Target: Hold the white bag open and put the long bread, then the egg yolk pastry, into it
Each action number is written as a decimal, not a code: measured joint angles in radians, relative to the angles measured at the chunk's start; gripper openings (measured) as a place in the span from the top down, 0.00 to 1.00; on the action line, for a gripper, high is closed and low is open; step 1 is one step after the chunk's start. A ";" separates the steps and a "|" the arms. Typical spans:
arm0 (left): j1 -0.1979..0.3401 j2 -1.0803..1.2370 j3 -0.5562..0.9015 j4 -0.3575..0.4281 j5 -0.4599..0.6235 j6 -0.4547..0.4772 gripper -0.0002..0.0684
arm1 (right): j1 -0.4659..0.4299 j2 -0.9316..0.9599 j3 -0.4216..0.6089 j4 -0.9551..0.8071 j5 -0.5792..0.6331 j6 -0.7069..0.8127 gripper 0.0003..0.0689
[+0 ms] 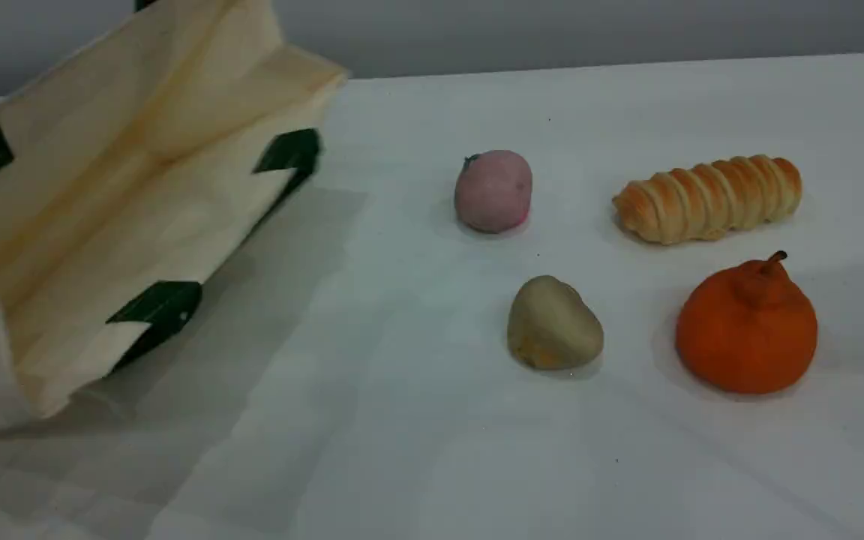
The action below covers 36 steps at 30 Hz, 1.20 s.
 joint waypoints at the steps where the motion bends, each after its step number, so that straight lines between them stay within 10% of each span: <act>1: 0.000 -0.007 0.000 -0.013 0.000 0.020 0.88 | 0.000 0.004 0.000 0.000 0.000 0.000 0.21; 36: 0.000 -0.031 0.000 -0.106 -0.005 0.109 0.88 | 0.007 0.465 -0.001 0.035 -0.122 -0.030 0.21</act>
